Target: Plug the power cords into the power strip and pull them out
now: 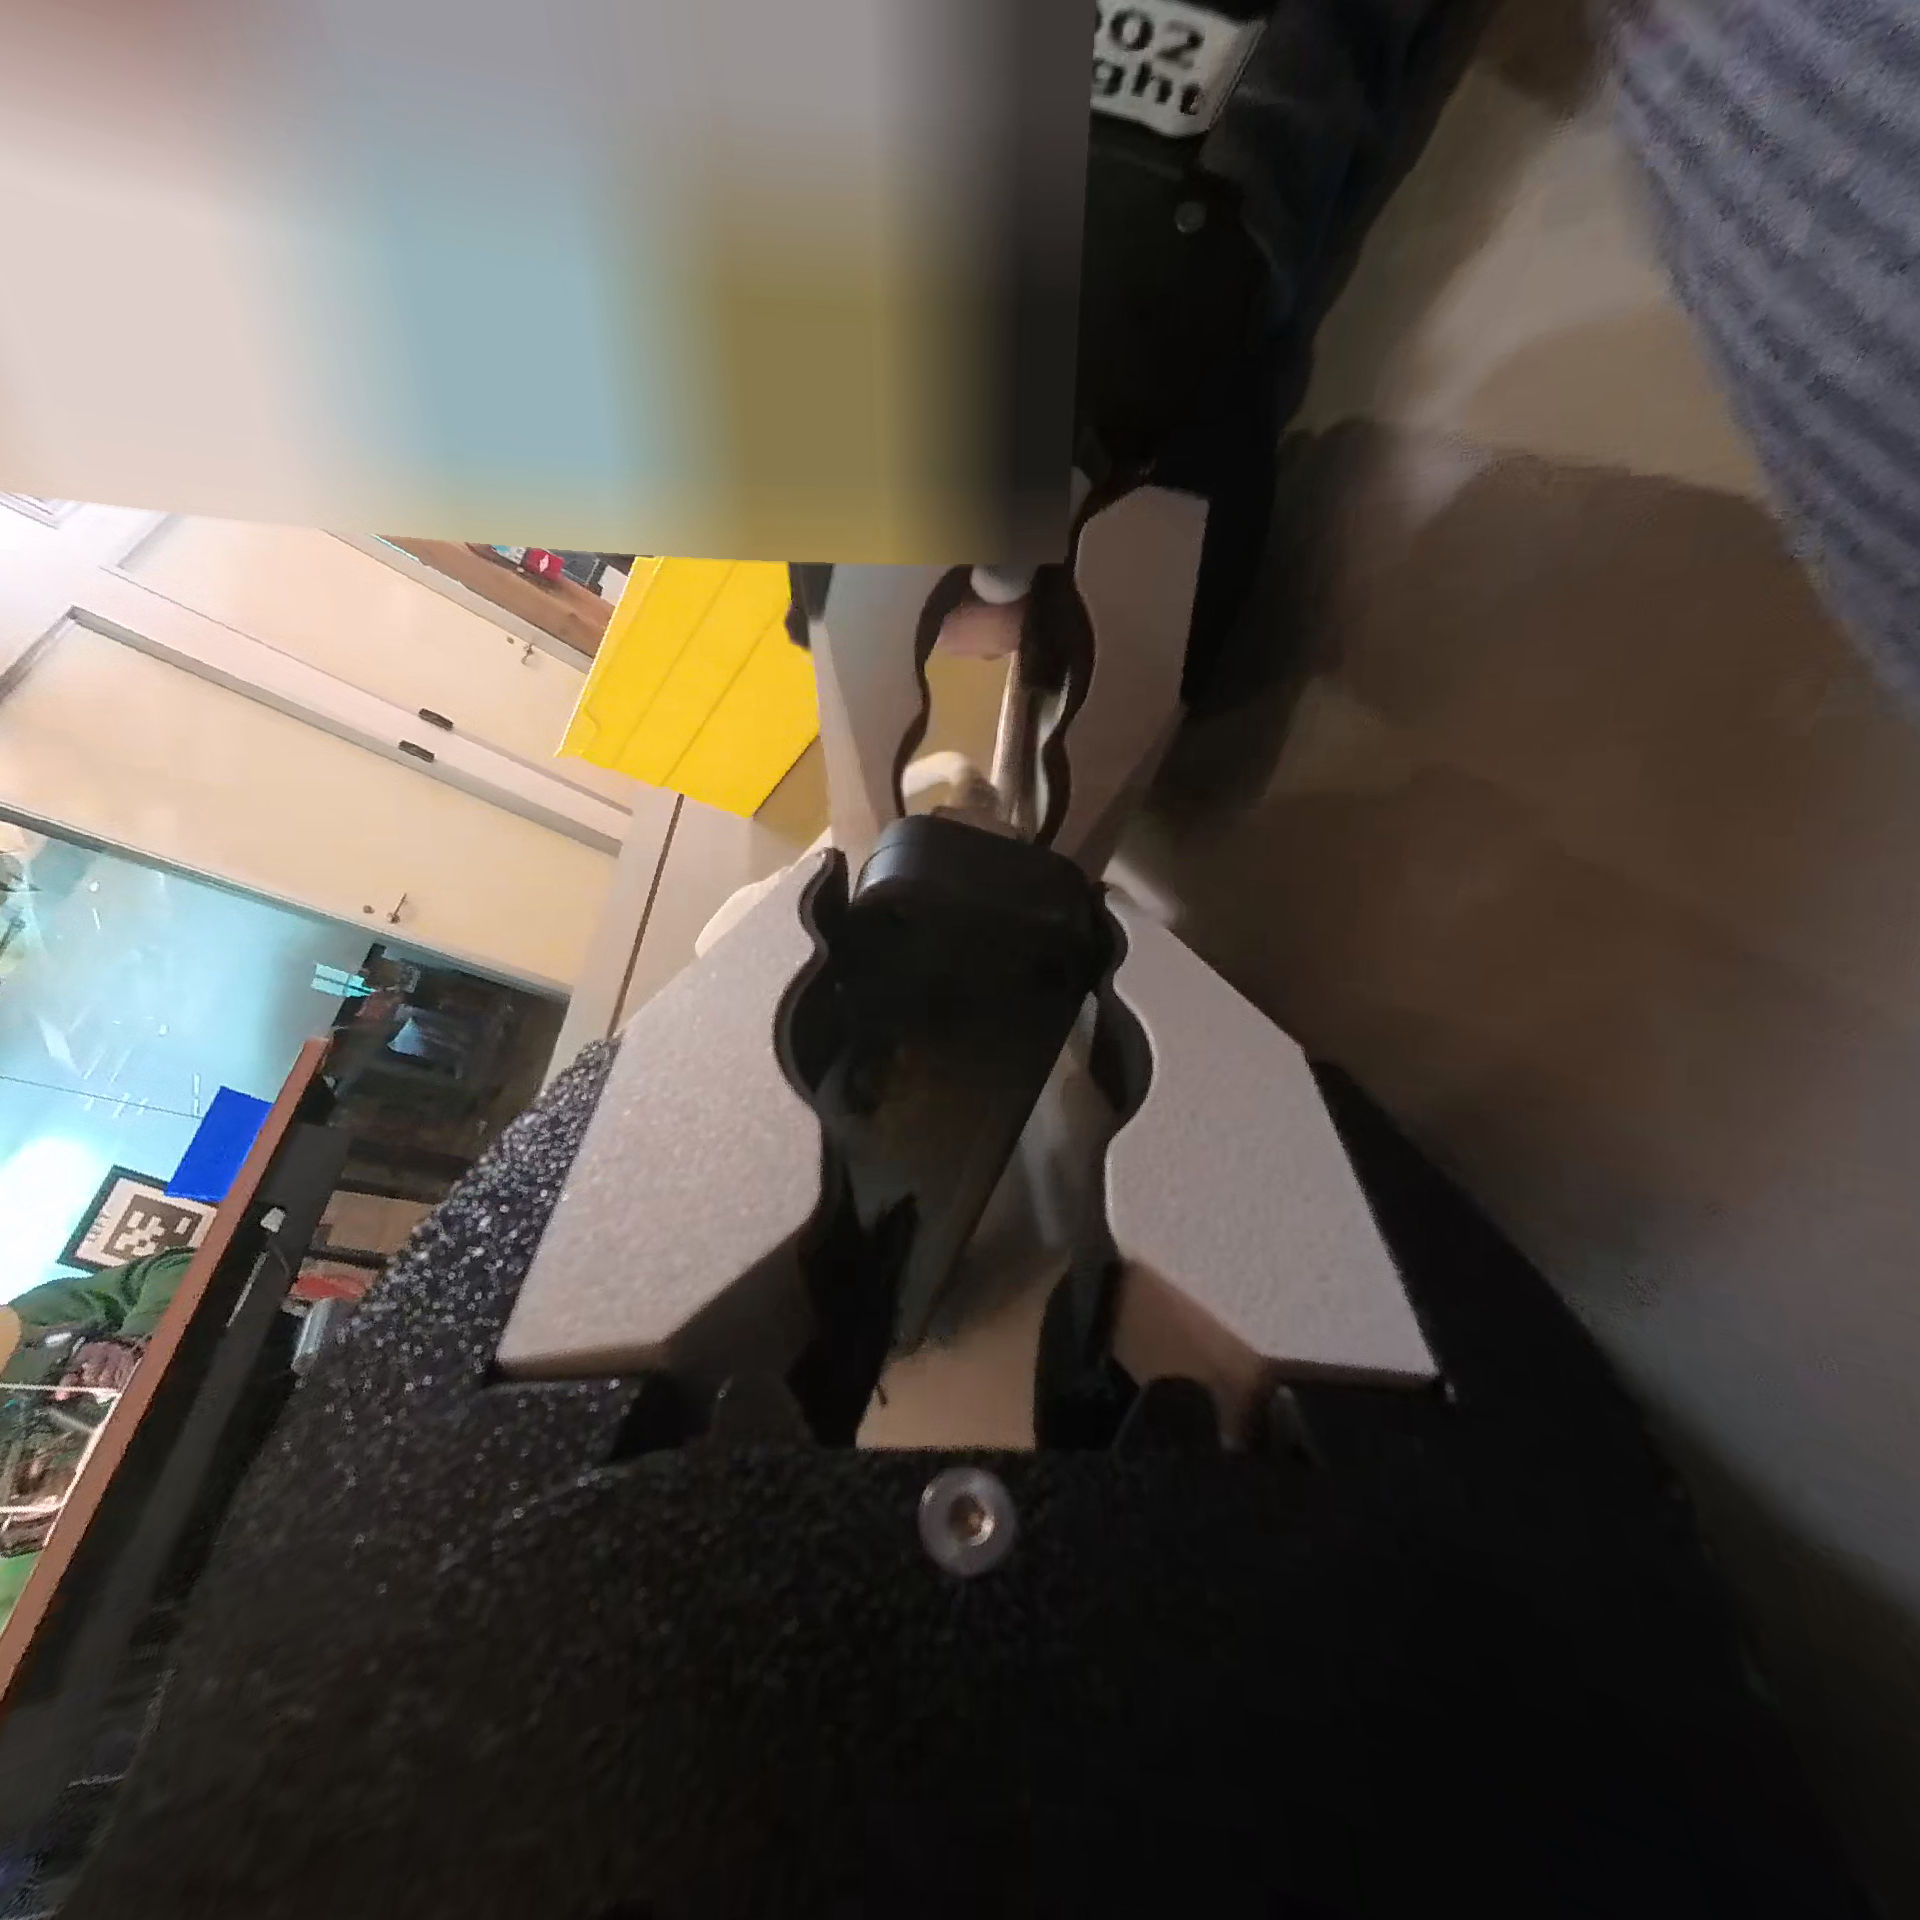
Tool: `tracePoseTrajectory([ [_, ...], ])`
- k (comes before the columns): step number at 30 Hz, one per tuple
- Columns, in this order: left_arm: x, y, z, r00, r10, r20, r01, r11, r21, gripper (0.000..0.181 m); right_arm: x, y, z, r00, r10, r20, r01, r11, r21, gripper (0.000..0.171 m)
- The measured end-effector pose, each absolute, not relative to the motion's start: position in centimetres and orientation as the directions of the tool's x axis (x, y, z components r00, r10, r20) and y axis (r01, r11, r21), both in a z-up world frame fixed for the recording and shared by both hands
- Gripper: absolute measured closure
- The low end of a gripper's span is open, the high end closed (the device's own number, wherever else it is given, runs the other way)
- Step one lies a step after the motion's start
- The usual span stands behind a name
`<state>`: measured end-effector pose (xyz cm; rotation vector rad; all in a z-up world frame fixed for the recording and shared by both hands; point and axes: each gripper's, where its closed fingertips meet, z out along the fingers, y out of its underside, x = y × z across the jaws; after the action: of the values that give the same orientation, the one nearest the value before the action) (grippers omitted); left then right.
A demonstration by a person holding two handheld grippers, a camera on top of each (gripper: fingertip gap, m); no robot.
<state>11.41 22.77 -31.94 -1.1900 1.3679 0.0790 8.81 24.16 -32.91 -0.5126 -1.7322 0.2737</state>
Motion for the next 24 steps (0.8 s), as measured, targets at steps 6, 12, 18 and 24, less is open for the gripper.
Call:
tracePoseTrajectory([
  [6, 11.4, 22.7, -32.0, 0.280, -0.557, -0.782, -0.653, 0.486, -0.580, 0.137, 8.9, 23.5, -32.7, -0.142, 0.463, 0.875, 0.162, 0.883, -0.441, 0.147],
  [12, 10.4, 24.7, -32.8, 0.260, -0.509, -0.821, -0.725, 0.458, -0.514, 0.133, 8.9, 23.6, -32.7, -0.155, 0.486, 0.860, 0.179, 0.870, -0.460, 0.148],
  [18, 10.5, 25.0, -32.7, 0.222, -0.504, -0.835, -0.711, 0.502, -0.492, 0.132, 8.9, 23.8, -32.7, -0.147, 0.434, 0.889, 0.166, 0.897, -0.410, 0.147],
  [24, 10.7, 25.2, -32.4, 0.246, -0.462, -0.852, -0.691, 0.533, -0.488, 0.113, 8.8, 23.9, -32.9, -0.144, 0.367, 0.919, 0.177, 0.923, -0.341, 0.140],
])
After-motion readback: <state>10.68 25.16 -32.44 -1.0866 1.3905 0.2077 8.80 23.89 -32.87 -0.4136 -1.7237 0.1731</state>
